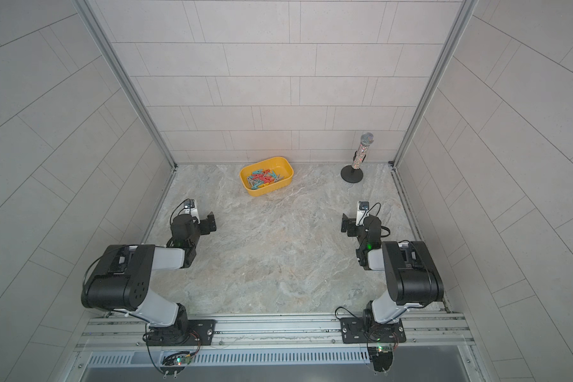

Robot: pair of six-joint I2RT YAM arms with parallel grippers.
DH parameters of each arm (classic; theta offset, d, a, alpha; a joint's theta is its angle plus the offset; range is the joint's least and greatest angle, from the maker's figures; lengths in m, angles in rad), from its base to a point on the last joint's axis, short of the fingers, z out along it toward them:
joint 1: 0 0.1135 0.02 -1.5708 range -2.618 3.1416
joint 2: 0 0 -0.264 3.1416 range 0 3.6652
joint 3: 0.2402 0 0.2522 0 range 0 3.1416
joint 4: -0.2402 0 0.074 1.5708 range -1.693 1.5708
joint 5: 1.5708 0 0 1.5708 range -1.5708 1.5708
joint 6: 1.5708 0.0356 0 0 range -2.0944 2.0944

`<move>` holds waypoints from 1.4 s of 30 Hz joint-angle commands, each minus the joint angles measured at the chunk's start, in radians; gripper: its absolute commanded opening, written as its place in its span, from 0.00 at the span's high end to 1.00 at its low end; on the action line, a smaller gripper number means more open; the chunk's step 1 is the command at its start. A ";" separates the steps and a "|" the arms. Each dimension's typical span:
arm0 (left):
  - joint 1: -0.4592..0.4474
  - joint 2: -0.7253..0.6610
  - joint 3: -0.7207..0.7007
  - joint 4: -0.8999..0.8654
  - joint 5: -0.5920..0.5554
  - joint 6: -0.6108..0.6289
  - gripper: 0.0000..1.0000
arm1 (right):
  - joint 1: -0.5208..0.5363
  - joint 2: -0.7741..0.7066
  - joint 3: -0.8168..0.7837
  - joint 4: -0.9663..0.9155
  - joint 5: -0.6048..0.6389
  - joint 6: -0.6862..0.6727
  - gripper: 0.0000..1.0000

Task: Take the clothespins out of the storage box
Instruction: Move the storage box to the center of the board.

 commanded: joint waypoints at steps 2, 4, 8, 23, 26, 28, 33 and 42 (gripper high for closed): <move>-0.006 0.008 0.005 0.016 -0.011 0.012 0.00 | 0.003 0.003 0.005 0.014 0.010 -0.006 0.00; -0.010 0.009 0.007 0.014 -0.020 0.019 0.00 | 0.003 0.003 0.005 0.013 0.011 -0.004 0.00; -0.011 -0.013 0.010 0.000 -0.026 0.011 0.00 | 0.004 -0.001 -0.003 0.026 0.012 -0.006 0.00; -0.022 0.096 0.903 -1.450 0.070 0.038 0.00 | 0.128 -0.496 0.042 -0.479 0.173 0.667 0.00; -0.059 0.180 1.020 -1.525 0.079 0.017 0.06 | 0.141 -0.466 0.107 -0.532 0.063 0.655 0.00; -0.095 0.241 1.105 -1.570 0.067 -0.011 0.09 | 0.184 -0.448 0.174 -0.650 0.077 0.627 0.00; -0.133 0.354 1.244 -1.591 0.223 -0.116 0.11 | 0.329 -0.410 0.304 -0.864 0.183 0.530 0.04; -0.183 0.533 1.470 -1.558 0.234 -0.310 0.14 | 0.438 -0.362 0.365 -0.972 0.196 0.523 0.13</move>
